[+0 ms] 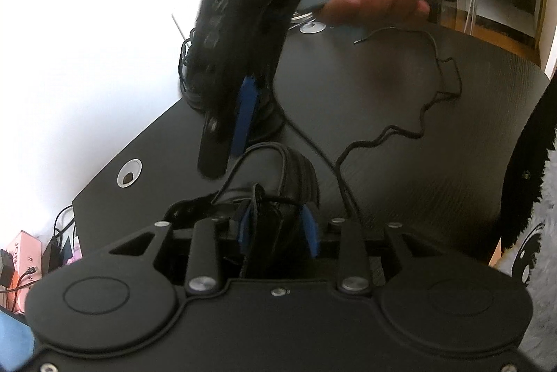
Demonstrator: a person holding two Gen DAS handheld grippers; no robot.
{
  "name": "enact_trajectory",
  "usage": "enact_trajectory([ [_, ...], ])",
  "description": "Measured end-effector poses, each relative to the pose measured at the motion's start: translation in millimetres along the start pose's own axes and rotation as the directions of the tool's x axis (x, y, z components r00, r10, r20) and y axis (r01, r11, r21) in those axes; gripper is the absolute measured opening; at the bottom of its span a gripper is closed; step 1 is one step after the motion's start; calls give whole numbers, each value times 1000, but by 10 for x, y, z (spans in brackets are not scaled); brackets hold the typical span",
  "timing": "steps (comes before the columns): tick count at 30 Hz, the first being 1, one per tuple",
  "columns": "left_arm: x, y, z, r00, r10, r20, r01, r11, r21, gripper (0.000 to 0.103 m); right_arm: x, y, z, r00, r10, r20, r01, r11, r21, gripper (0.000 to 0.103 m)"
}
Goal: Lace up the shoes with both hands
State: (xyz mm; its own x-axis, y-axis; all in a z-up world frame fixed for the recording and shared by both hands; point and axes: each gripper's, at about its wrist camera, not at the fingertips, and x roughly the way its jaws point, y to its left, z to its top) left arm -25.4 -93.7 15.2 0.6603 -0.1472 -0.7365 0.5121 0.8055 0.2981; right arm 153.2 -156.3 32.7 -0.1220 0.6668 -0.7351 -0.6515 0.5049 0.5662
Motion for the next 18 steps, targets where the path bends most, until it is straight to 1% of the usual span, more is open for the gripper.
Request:
enact_trajectory([
  [4, -20, -43, -13, 1000, 8, 2, -8, 1000, 9, 32, 221, 33, 3, 997, -17, -70, 18, 1000, 1, 35],
  [6, -25, -48, -13, 1000, 6, 1, -6, 1000, 7, 32, 295, 47, -16, 994, -32, -101, 32, 999, 1, 27],
  [7, -31, -50, -13, 1000, 5, 1, -5, 1000, 5, 32, 315, 49, -29, 993, -37, -109, 38, 999, 3, 27],
  [8, -36, -57, -14, 1000, 8, 1, -8, 1000, 7, 32, 319, 44, -36, 993, -36, -109, 37, 999, 10, 24],
  [10, -38, -70, -15, 1000, 15, 1, -15, 1000, 11, 32, 312, 31, -42, 993, -40, -109, 43, 999, 26, 15],
  [11, -36, -71, -13, 1000, 16, 0, -16, 1000, 11, 32, 306, 24, -46, 993, -46, -108, 50, 998, 32, 4],
  [14, -32, -70, -4, 1000, 19, -3, -19, 1000, 8, 32, 272, -7, -82, 996, -47, -76, 51, 997, 53, 3],
  [16, -22, -57, 5, 1000, 24, -6, -24, 1000, -3, 32, 196, 6, -127, 999, -42, -19, 42, 998, 50, 3],
  [18, -14, -16, 17, 1000, 15, -9, -16, 999, -36, 32, 100, 20, -172, 998, -26, 52, 23, 998, 51, 3],
])
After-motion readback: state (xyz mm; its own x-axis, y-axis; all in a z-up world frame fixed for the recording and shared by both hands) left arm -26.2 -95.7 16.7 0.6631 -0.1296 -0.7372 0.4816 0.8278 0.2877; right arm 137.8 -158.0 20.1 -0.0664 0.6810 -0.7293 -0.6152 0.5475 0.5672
